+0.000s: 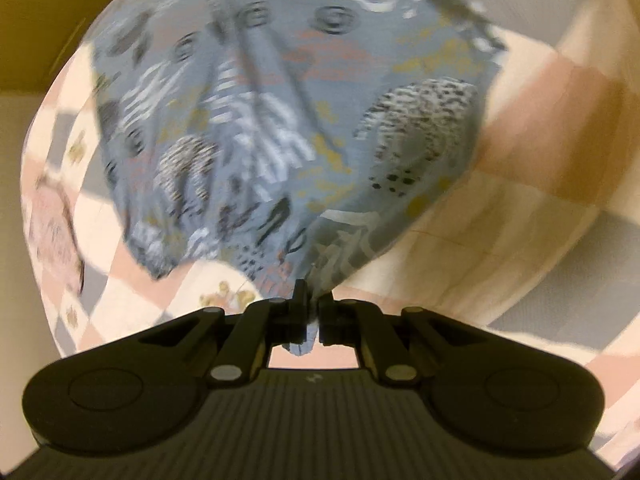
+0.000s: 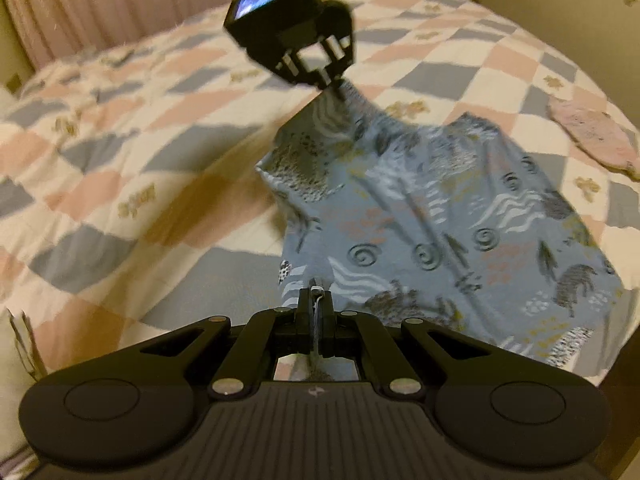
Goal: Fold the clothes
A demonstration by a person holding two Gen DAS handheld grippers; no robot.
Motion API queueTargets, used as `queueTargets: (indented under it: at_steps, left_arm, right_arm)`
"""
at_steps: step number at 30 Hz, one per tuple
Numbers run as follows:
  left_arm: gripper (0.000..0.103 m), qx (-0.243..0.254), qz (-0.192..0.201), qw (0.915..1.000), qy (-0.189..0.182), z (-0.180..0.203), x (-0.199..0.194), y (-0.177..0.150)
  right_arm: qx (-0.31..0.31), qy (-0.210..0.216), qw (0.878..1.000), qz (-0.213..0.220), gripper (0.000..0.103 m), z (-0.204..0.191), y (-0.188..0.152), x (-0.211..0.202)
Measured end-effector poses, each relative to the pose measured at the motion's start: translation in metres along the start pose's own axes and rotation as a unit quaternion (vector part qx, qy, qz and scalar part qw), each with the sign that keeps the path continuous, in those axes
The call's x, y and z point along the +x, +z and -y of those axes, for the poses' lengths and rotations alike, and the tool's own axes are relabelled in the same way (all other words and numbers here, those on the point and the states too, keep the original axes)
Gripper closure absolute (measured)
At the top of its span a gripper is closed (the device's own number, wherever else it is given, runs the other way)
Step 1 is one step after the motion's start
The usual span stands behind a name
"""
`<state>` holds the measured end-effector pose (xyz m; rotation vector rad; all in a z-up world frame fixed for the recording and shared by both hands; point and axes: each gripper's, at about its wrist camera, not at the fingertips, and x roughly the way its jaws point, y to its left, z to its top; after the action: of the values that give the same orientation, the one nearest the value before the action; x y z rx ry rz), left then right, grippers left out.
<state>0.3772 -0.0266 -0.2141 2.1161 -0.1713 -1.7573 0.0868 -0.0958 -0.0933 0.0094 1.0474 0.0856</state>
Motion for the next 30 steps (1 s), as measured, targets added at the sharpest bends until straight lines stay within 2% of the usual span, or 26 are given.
queueTargets:
  at_steps: [4, 10, 12, 16, 20, 24, 25, 27, 28, 29, 30]
  left_arm:
    - [0.101, -0.076, -0.005, 0.9971, -0.006, -0.024, -0.012, 0.001]
    - [0.101, -0.126, -0.008, 0.9916, -0.029, -0.051, -0.029, 0.007]
    - [0.101, -0.145, -0.011, 0.9888, -0.033, -0.064, -0.032, 0.007]
    - [0.101, -0.191, -0.017, 0.9806, -0.040, -0.108, -0.029, 0.005]
    - [0.101, -0.260, -0.007, 0.9648, -0.041, -0.155, -0.018, 0.001]
    - [0.099, -0.304, -0.003, 0.9523, -0.028, -0.152, -0.006, 0.010]
    - [0.098, -0.307, -0.002, 0.9511, -0.032, -0.140, -0.003, 0.015]
    - [0.089, -0.311, -0.003, 0.9495, -0.044, -0.114, 0.004, 0.026]
    - [0.079, -0.310, -0.004, 0.9492, -0.052, -0.099, 0.008, 0.032]
    - [0.071, -0.300, -0.006, 0.9522, -0.056, -0.082, 0.013, 0.038]
    - [0.071, -0.290, -0.007, 0.9550, -0.060, -0.065, 0.018, 0.045]
  right_arm:
    - [0.015, -0.006, 1.000, 0.023, 0.103, 0.024, -0.001, -0.027]
    - [0.002, -0.026, 0.999, 0.038, 0.103, 0.080, -0.001, -0.058]
    - [0.010, -0.019, 0.999, 0.041, 0.103, 0.105, 0.001, -0.061]
    - [0.021, 0.002, 0.999, 0.041, 0.103, 0.156, 0.003, -0.056]
    - [0.029, 0.037, 0.999, 0.009, 0.103, 0.212, 0.003, -0.024]
    - [0.023, 0.063, 0.998, -0.012, 0.103, 0.244, 0.000, 0.003]
    - [0.022, 0.069, 0.997, -0.016, 0.103, 0.250, -0.001, 0.009]
    - [0.019, 0.080, 0.996, -0.022, 0.103, 0.254, -0.002, 0.018]
    - [0.017, 0.083, 0.996, -0.025, 0.103, 0.254, -0.002, 0.020]
    - [0.016, 0.087, 0.996, -0.027, 0.103, 0.253, -0.002, 0.022]
    - [0.015, 0.089, 0.996, -0.029, 0.103, 0.251, -0.003, 0.024]
